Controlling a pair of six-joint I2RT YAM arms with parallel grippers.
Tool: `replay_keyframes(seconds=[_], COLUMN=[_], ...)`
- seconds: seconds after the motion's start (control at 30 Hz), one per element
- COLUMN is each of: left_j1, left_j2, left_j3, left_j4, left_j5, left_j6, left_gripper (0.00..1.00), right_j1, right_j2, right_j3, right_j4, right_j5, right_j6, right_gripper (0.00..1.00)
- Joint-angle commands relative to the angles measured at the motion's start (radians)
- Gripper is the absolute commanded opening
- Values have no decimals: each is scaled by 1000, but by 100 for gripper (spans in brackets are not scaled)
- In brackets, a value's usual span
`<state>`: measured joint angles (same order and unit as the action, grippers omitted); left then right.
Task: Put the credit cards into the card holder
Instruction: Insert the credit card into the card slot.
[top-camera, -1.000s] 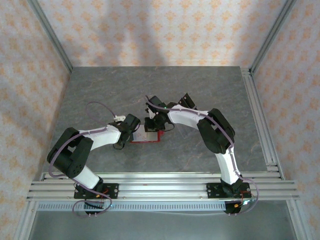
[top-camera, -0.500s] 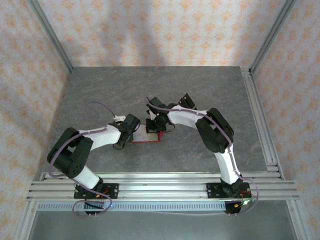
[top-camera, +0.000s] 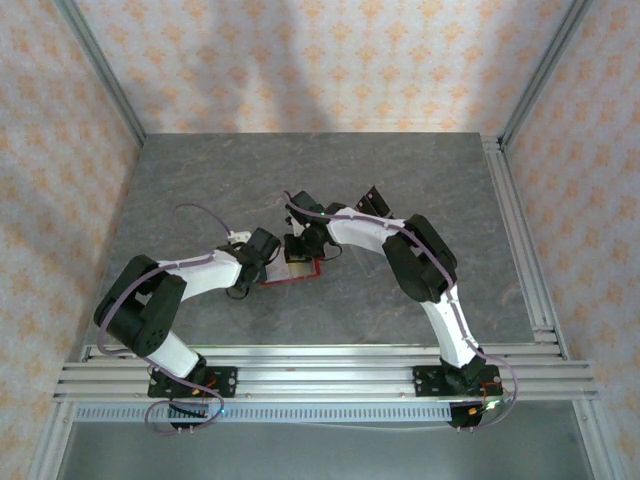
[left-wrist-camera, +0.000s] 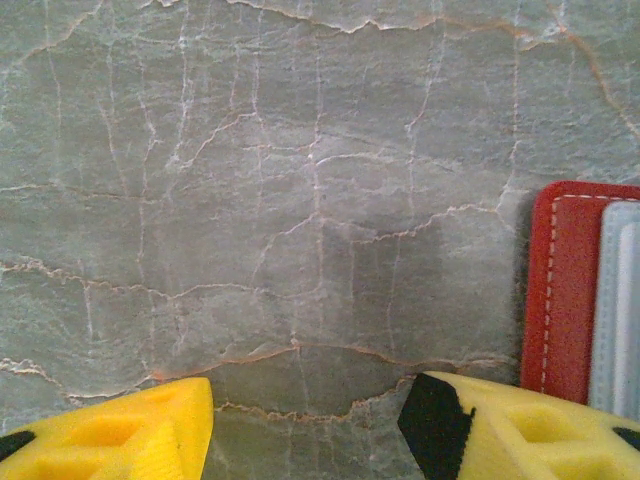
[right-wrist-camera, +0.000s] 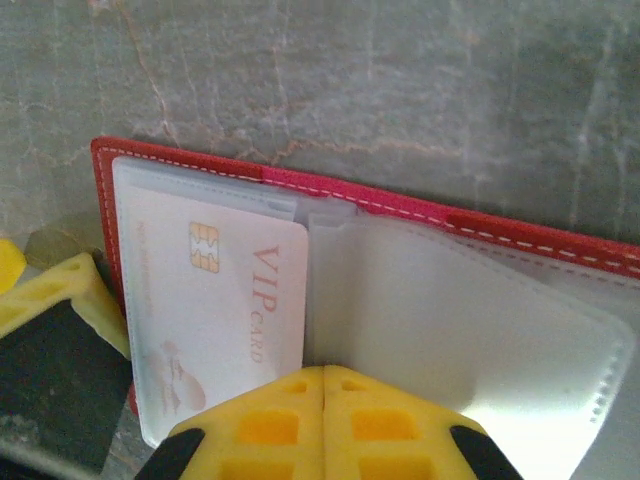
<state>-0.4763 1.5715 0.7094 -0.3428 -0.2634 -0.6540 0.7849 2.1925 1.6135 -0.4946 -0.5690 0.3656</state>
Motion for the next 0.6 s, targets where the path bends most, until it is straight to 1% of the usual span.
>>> replay_keyframes(seconds=[0.0, 0.23, 0.33, 0.47, 0.57], left_j1=[-12, -12, -13, -13, -12], left_j2=[71, 73, 69, 64, 62], left_j3=[-48, -48, -48, -47, -47], left_j4=[67, 73, 70, 58, 52], left_j5=[107, 113, 112, 106, 103], left_j6=[-6, -9, -9, -7, -6], left_gripper=[60, 60, 60, 60, 60], right_j1=[23, 35, 33, -1, -35], right_j2=[30, 34, 1, -67, -109], right_j3=[32, 33, 8, -67, -132], right_j4=[-10, -8, -18, 11, 30], right_j5=[-32, -61, -16, 10, 16], right_j6=[9, 16, 0, 5, 5], right_gripper=[6, 5, 7, 9, 10])
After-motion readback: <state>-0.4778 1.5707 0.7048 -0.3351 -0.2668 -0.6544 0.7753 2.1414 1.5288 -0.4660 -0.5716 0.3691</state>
